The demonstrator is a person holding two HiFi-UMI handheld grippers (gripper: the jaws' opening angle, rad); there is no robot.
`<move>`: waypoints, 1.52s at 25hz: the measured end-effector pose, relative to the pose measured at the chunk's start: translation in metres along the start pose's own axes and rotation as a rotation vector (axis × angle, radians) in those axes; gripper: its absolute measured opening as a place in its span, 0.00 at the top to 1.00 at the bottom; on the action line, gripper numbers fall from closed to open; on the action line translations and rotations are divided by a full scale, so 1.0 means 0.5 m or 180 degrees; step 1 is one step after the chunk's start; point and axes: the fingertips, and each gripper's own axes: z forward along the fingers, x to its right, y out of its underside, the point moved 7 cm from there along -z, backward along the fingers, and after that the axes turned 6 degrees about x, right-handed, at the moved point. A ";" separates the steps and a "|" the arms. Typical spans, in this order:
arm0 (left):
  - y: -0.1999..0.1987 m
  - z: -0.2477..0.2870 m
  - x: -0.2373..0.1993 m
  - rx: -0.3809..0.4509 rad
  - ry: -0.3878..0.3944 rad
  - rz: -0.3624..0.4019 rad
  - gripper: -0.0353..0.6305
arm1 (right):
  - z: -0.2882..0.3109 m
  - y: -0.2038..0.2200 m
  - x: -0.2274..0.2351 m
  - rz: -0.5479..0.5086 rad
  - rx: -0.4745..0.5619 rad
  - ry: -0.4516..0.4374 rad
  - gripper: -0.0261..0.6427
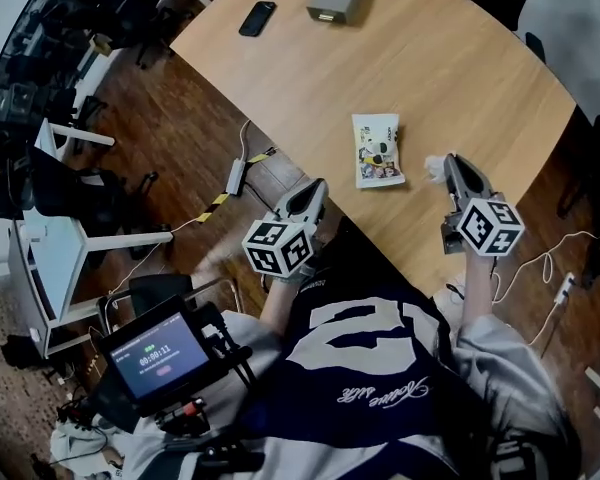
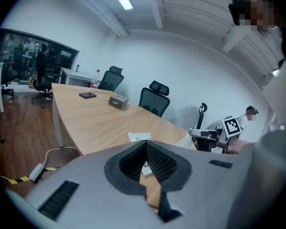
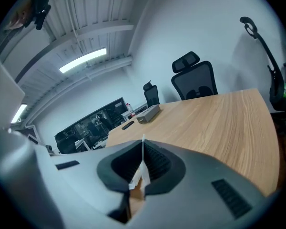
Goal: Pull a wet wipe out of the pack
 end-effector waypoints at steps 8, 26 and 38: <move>0.016 -0.105 0.024 0.0183 -0.0062 -0.0029 0.94 | -0.070 0.017 -0.080 -0.0016 0.0066 -0.0173 0.95; 0.128 -0.428 0.052 0.0315 0.0207 -0.0099 0.94 | -0.277 0.145 -0.374 -0.0239 0.0174 -0.0278 0.95; 0.174 -0.446 0.127 0.0346 0.0466 -0.0085 0.94 | -0.370 0.173 -0.409 -0.0416 0.0116 -0.0338 0.95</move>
